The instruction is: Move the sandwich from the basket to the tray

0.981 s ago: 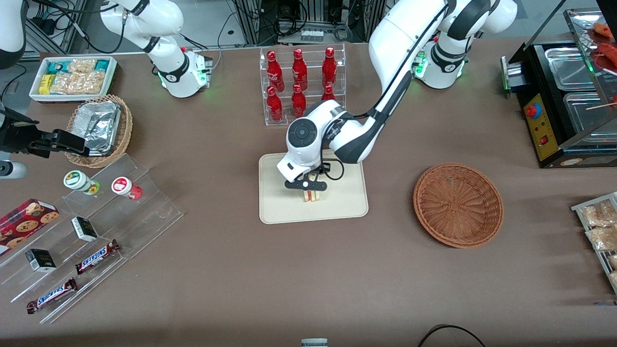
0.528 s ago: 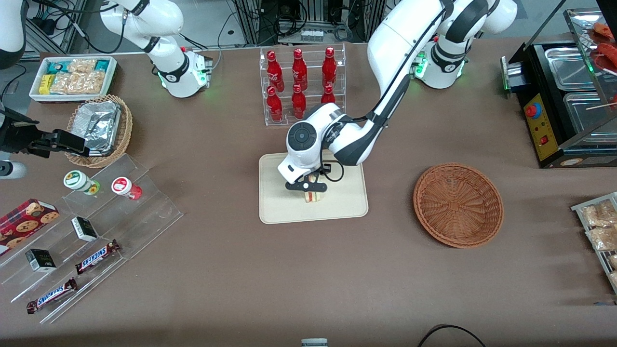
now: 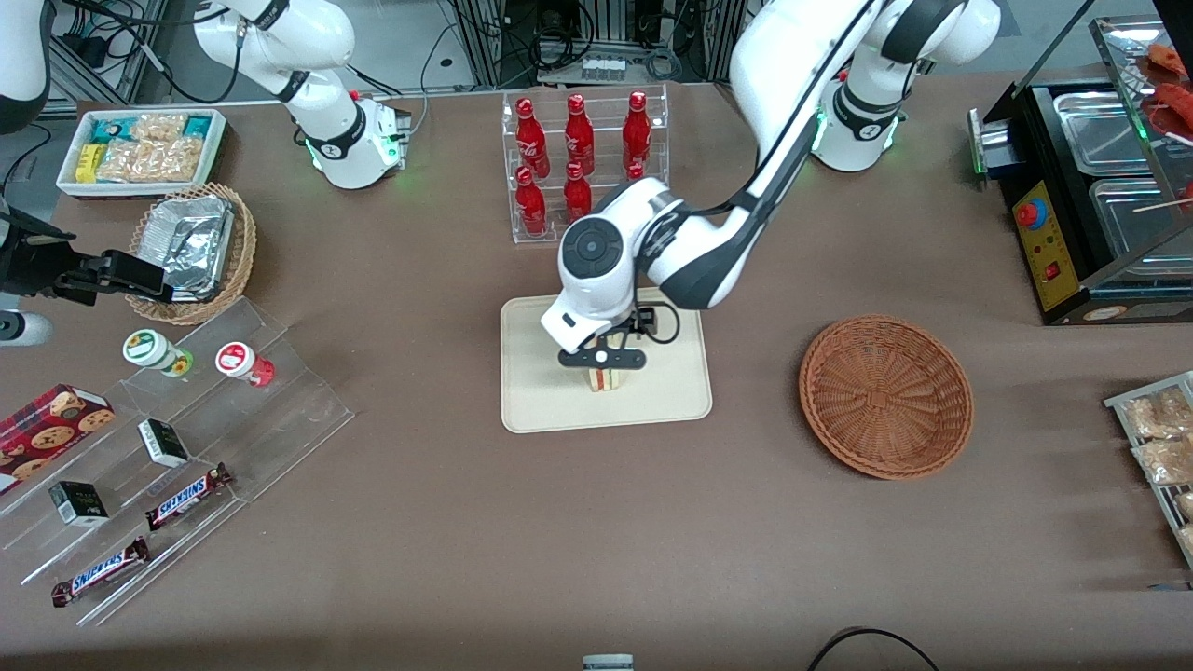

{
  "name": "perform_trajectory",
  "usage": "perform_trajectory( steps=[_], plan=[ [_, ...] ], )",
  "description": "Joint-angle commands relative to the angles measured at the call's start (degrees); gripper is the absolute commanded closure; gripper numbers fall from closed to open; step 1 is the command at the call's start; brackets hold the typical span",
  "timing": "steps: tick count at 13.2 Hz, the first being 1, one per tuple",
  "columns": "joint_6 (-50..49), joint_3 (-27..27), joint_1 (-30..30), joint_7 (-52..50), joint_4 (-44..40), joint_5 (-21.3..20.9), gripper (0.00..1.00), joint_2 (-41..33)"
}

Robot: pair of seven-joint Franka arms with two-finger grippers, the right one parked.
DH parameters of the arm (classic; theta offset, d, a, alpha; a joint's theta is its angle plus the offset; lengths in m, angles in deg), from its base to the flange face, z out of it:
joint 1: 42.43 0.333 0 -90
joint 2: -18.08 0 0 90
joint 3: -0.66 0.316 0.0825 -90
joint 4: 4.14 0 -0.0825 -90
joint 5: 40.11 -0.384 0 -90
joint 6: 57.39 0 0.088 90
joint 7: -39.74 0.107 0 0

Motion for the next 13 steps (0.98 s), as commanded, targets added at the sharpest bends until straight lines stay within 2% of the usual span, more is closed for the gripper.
perform_trajectory(
  steps=[1, 3, 7, 13],
  plan=[
    [-5.5, 0.08, 4.08, -0.85, 1.2, 0.9, 0.0, -6.89],
    [-8.93, 0.17, 6.46, -3.3, 1.29, 0.99, 0.01, -10.67],
    [-14.99, 0.17, 13.49, -0.96, 1.64, 0.29, 0.01, -17.27],
    [-23.27, 0.25, 24.29, 22.3, 3.92, 0.02, 0.01, -25.44]
  ],
)
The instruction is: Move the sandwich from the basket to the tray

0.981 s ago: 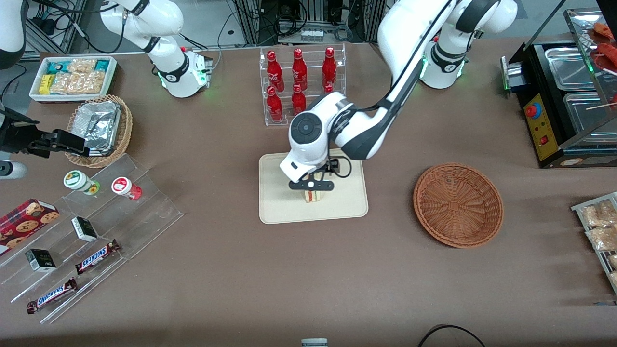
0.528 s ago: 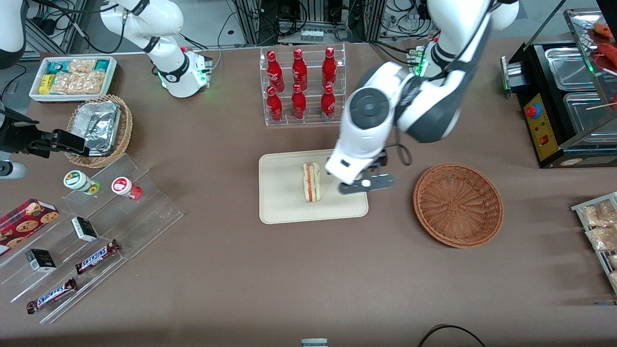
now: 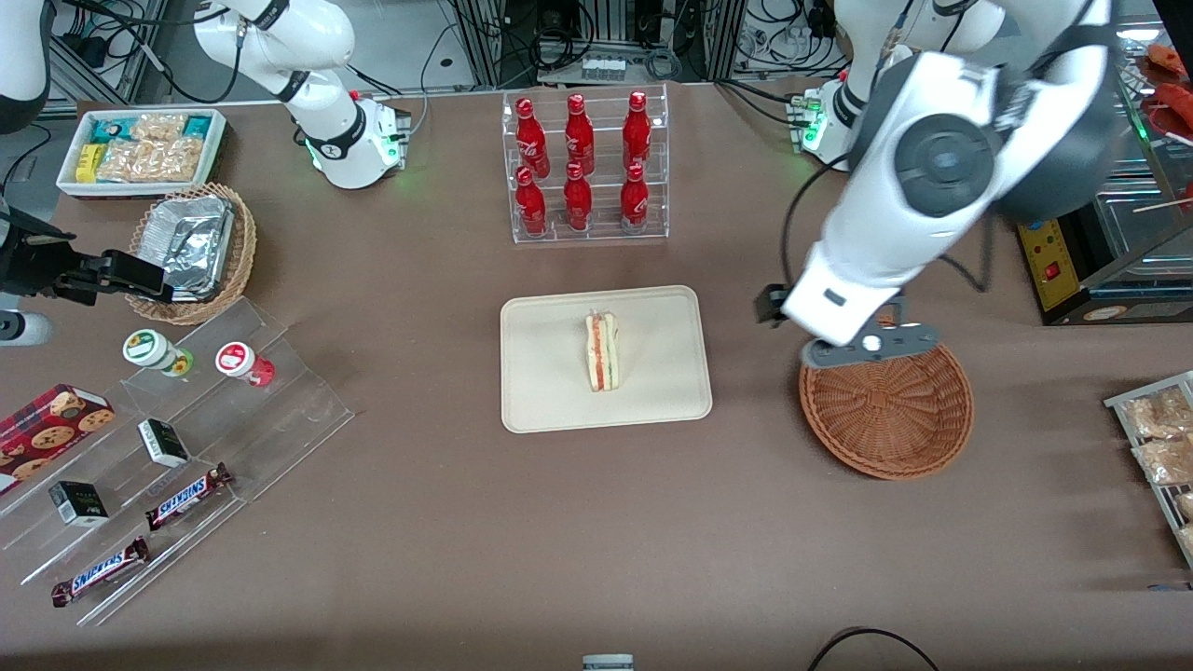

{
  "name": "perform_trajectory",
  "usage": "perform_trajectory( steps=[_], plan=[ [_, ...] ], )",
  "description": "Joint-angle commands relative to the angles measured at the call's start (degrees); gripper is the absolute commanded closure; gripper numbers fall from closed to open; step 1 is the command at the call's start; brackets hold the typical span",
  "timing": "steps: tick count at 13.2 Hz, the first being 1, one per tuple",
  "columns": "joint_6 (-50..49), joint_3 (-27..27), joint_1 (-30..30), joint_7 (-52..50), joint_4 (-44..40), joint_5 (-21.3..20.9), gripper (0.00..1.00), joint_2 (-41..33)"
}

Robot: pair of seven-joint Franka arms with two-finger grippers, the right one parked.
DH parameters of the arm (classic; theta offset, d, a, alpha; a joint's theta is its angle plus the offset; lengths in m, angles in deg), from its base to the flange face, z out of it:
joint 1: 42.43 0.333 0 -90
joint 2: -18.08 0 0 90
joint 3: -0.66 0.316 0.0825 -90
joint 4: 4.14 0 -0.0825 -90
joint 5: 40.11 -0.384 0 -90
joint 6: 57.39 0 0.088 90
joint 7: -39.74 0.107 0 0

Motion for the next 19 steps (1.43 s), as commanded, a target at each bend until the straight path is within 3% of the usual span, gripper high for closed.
perform_trajectory(
  steps=[1, 11, 19],
  plan=[
    [-1.22, -0.55, 3.68, 9.55, 5.15, -0.16, 0.0, -6.02],
    [-2.19, -0.64, 16.77, 29.09, 15.71, -0.17, 0.0, -18.43],
    [-2.19, -0.47, 17.39, 29.1, 5.26, -0.34, 0.0, -13.42]
  ],
)
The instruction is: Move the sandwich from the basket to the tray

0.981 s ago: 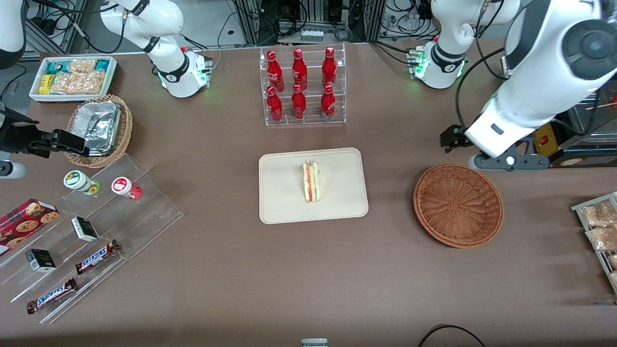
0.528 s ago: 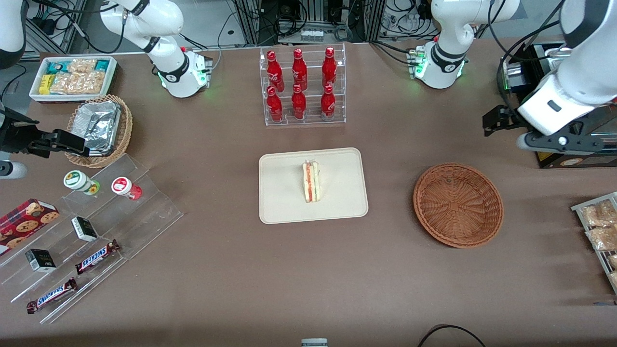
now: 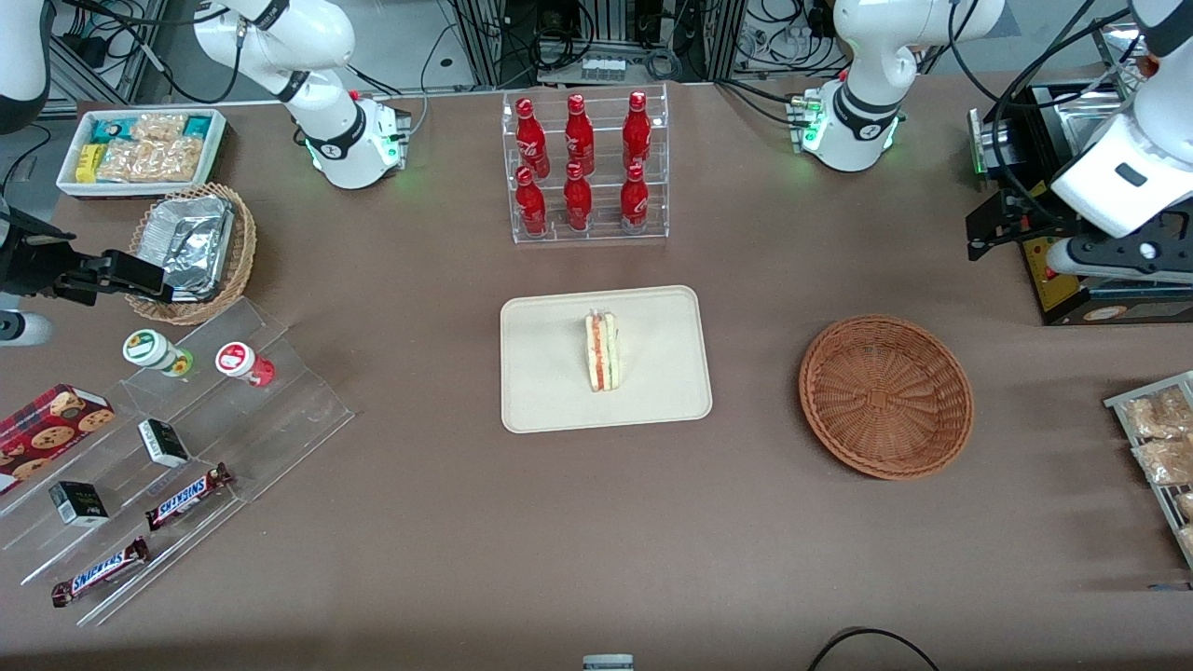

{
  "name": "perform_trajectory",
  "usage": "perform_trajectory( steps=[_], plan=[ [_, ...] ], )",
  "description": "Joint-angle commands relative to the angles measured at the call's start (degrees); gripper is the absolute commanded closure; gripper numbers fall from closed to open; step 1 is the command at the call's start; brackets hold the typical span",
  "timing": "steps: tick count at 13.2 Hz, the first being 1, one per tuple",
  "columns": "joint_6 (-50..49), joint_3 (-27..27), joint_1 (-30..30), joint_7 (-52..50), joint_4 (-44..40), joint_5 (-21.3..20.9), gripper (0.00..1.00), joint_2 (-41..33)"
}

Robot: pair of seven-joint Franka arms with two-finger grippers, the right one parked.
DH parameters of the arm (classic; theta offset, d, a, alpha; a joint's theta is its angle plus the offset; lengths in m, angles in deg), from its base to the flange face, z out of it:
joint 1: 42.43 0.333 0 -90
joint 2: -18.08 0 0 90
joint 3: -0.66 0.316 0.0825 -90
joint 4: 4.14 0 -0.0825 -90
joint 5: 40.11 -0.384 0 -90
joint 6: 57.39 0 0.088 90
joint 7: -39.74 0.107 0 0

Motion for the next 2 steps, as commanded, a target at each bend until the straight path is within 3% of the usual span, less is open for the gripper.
perform_trajectory(
  steps=[1, 2],
  plan=[
    [-0.7, -0.24, 0.68, 0.88, -2.9, -0.32, 0.0, 2.07],
    [-0.79, 0.38, 0.68, 0.97, -2.63, -0.23, 0.0, 2.07]
  ],
)
